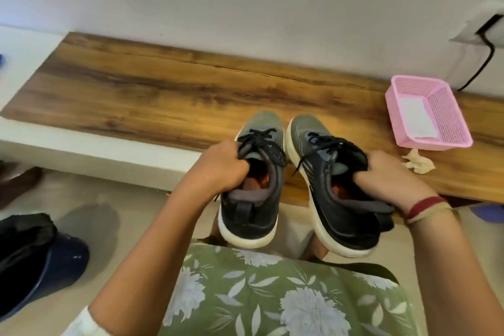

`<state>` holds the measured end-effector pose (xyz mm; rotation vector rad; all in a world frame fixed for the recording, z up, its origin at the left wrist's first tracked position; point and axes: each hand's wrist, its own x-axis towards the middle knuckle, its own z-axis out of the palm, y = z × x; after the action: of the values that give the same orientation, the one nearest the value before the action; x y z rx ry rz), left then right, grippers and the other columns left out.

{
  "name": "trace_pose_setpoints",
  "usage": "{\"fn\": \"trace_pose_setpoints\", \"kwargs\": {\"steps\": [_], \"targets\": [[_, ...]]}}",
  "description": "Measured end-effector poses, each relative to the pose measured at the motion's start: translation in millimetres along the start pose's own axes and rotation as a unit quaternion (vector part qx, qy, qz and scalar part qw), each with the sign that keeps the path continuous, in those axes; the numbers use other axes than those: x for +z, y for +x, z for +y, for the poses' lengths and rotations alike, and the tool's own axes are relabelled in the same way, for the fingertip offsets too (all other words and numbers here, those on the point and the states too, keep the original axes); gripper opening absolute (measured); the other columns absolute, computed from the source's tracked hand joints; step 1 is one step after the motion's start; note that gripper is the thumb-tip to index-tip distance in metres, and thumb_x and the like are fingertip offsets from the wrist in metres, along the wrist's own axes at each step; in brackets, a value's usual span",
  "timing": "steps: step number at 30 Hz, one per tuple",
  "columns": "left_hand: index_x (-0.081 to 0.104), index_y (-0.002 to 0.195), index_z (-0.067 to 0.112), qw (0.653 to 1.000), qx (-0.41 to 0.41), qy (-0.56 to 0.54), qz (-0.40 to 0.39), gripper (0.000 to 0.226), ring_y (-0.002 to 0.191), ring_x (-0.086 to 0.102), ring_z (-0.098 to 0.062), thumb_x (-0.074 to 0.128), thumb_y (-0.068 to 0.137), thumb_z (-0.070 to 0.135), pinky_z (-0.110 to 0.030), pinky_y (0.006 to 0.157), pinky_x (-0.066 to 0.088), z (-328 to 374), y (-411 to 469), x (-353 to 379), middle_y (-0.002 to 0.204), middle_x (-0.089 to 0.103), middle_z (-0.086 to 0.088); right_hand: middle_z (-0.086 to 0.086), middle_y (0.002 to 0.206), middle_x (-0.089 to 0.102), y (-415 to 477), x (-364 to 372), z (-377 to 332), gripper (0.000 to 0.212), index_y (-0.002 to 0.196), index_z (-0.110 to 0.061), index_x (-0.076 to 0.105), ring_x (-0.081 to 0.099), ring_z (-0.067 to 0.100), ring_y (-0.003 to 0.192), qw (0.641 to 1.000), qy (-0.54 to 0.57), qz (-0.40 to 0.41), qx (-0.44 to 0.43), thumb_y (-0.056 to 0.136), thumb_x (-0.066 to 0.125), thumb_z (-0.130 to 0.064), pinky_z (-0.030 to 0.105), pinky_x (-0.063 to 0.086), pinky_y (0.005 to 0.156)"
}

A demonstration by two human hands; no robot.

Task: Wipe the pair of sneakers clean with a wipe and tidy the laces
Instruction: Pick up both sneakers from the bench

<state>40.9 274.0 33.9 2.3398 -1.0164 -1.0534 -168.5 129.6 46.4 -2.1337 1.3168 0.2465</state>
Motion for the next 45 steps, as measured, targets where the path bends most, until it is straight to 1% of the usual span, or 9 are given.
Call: {"fn": "trace_pose_setpoints", "kwargs": {"steps": [5,10,14,18,23,26,35,39,45], "targets": [[0.06,0.095,0.01,0.996,-0.043,0.031,-0.077,0.015,0.087,0.06,-0.027,0.052,0.083,0.015,-0.038,0.078,0.049,-37,-34,15,0.092,0.064,-0.01,0.01,0.09,0.065,-21,35,16,0.013,0.088,-0.012,0.062,0.059,0.026,0.088,0.994,0.0,-0.111,0.016,0.079,0.057,-0.006,0.033,0.047,0.077],[0.057,0.104,0.009,0.988,-0.087,0.032,-0.123,0.02,0.096,0.058,-0.03,0.05,0.087,0.017,-0.035,0.08,0.045,-65,-15,53,0.104,0.063,-0.013,0.011,0.094,0.065,-3,86,37,0.016,0.096,-0.009,0.062,0.06,0.025,0.086,0.983,0.007,-0.168,0.076,0.081,0.058,-0.012,0.032,0.048,0.072],[0.058,0.104,0.007,0.992,-0.099,0.001,-0.079,0.02,0.098,0.057,-0.032,0.05,0.087,0.015,-0.033,0.08,0.043,-80,17,91,0.106,0.063,-0.016,0.013,0.092,0.063,26,127,48,0.018,0.098,-0.004,0.06,0.06,0.029,0.087,0.982,0.063,-0.136,0.118,0.082,0.058,-0.011,0.035,0.049,0.076],[0.057,0.111,0.007,0.993,-0.113,0.001,-0.036,0.026,0.103,0.057,-0.034,0.05,0.089,0.017,-0.033,0.08,0.042,-93,53,132,0.11,0.062,-0.016,0.01,0.09,0.06,55,165,55,0.013,0.097,-0.008,0.057,0.057,0.028,0.083,0.983,0.08,-0.086,0.139,0.084,0.054,-0.01,0.032,0.044,0.071],[0.049,0.123,0.007,0.994,-0.11,0.012,-0.018,0.035,0.106,0.057,-0.038,0.048,0.089,0.013,-0.041,0.087,0.049,-128,93,182,0.116,0.06,-0.02,0.017,0.105,0.065,89,226,76,0.023,0.106,-0.009,0.06,0.059,0.035,0.094,0.981,0.105,-0.052,0.152,0.084,0.054,-0.01,0.038,0.049,0.083],[0.049,0.124,0.007,0.993,-0.104,0.046,-0.01,0.035,0.105,0.058,-0.038,0.047,0.09,0.014,-0.041,0.084,0.047,-148,121,202,0.115,0.06,-0.02,0.019,0.113,0.061,109,254,95,0.029,0.115,-0.008,0.055,0.057,0.037,0.101,0.982,0.097,-0.039,0.156,0.087,0.052,-0.01,0.031,0.041,0.08],[0.049,0.127,0.002,0.99,-0.134,0.0,0.041,0.036,0.111,0.055,-0.04,0.048,0.094,0.015,-0.042,0.092,0.043,-179,204,228,0.12,0.059,-0.023,0.022,0.116,0.061,189,297,121,0.036,0.124,-0.006,0.049,0.057,0.039,0.102,0.988,0.087,0.024,0.126,0.088,0.051,-0.011,0.035,0.045,0.082],[0.042,0.138,0.008,0.989,-0.141,-0.027,0.032,0.047,0.117,0.052,-0.034,0.05,0.092,0.015,-0.037,0.096,0.04,-194,227,236,0.13,0.055,-0.017,0.019,0.12,0.059,216,313,121,0.038,0.126,-0.008,0.046,0.056,0.037,0.107,0.982,0.108,0.035,0.154,0.089,0.052,-0.015,0.032,0.043,0.082],[0.042,0.138,0.01,0.99,-0.136,-0.016,0.028,0.047,0.121,0.048,-0.033,0.051,0.092,0.013,-0.035,0.1,0.035,-209,244,247,0.132,0.052,-0.016,0.016,0.125,0.056,247,330,120,0.044,0.132,-0.01,0.039,0.054,0.034,0.113,0.98,0.126,0.062,0.14,0.09,0.051,-0.014,0.033,0.042,0.089]]}}
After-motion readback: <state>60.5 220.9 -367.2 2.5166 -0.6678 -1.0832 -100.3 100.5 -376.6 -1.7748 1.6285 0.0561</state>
